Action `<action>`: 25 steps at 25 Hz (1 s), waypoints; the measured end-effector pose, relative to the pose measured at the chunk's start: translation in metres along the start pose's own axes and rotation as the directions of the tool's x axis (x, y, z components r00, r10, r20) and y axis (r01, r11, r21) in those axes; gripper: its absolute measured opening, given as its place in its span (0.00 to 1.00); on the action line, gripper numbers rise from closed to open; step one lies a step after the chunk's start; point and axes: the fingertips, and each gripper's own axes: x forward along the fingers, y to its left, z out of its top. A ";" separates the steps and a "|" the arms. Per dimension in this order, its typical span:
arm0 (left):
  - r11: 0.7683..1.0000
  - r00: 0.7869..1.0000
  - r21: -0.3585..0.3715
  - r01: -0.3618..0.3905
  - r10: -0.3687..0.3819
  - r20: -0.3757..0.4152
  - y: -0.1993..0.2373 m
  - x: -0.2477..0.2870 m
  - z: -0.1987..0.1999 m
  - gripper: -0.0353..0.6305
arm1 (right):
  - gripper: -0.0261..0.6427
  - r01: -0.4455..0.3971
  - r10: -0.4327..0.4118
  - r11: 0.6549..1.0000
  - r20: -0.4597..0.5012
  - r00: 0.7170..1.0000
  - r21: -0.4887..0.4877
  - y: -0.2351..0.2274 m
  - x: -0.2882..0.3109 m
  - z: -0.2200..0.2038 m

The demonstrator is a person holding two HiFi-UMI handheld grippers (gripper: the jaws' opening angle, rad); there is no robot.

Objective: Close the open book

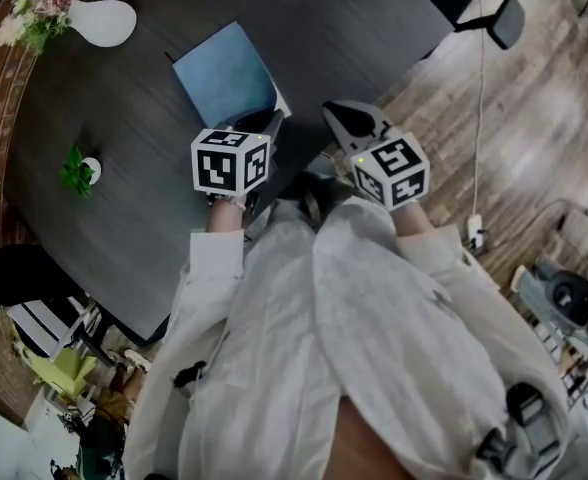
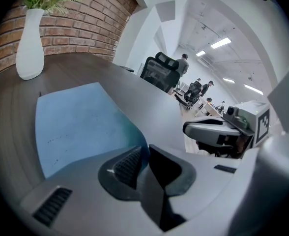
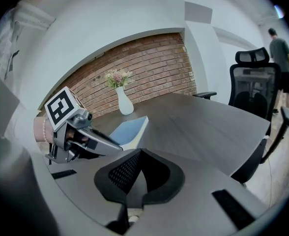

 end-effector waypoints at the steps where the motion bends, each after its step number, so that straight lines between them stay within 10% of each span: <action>1: 1.000 1.000 0.002 -0.004 0.004 -0.007 0.000 0.001 0.000 0.11 | 0.05 -0.002 0.002 1.000 0.000 1.000 0.001 0.000 0.000 0.000; 15: 0.979 0.990 0.169 -0.117 0.128 -0.054 -0.007 0.004 0.001 0.16 | 0.05 -0.011 0.011 1.000 -0.004 1.000 -0.018 -0.015 -0.013 -0.008; 25: 0.981 0.997 0.184 -0.064 0.071 -0.035 -0.021 0.004 -0.001 0.29 | 0.05 0.001 -0.001 1.000 -0.002 1.000 -0.012 -0.011 -0.019 -0.009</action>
